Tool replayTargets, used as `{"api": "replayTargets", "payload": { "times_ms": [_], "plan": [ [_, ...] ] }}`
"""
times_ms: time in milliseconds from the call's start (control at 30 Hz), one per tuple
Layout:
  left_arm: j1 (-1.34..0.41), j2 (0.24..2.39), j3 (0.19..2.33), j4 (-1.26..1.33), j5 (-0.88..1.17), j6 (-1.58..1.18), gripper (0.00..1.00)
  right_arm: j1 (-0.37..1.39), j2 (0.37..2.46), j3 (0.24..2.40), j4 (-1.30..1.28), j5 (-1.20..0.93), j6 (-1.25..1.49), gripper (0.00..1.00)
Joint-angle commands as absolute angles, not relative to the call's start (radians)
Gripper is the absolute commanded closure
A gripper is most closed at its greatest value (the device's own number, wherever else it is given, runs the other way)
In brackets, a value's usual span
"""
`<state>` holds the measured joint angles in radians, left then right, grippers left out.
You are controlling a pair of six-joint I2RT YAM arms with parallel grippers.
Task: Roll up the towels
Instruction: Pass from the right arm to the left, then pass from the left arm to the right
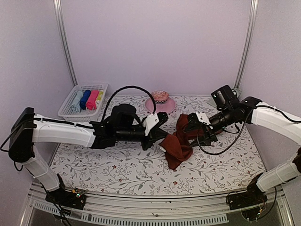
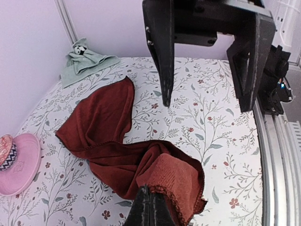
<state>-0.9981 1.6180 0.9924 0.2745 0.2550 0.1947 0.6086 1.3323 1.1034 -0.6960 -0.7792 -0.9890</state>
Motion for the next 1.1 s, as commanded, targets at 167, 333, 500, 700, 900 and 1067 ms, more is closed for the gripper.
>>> {"api": "replayTargets", "payload": {
  "times_ms": [167,333,500,700,900,1067],
  "plan": [
    [-1.022,1.585,0.892,0.473,-0.094,0.041,1.00,0.638,1.342,0.975,-0.407,-0.724,-0.862,0.27],
    [-1.022,1.572,0.888,0.477,-0.254,-0.093,1.00,0.689,1.308,0.908,-0.293,-0.633,-0.842,0.22],
    [-1.021,1.548,0.885,0.479,-0.325,-0.184,1.00,0.778,1.324,0.842,-0.157,-0.437,-0.835,0.20],
    [-1.021,1.533,0.872,0.476,-0.363,-0.200,1.00,0.846,1.431,0.834,-0.030,-0.232,-0.786,0.24],
    [-1.020,1.530,0.859,0.469,-0.380,-0.205,1.00,0.898,1.557,0.854,0.061,-0.056,-0.727,0.35],
    [-1.019,1.513,0.841,0.469,-0.403,-0.207,1.00,0.906,1.616,0.864,0.058,-0.030,-0.706,0.46]
  ]
}}
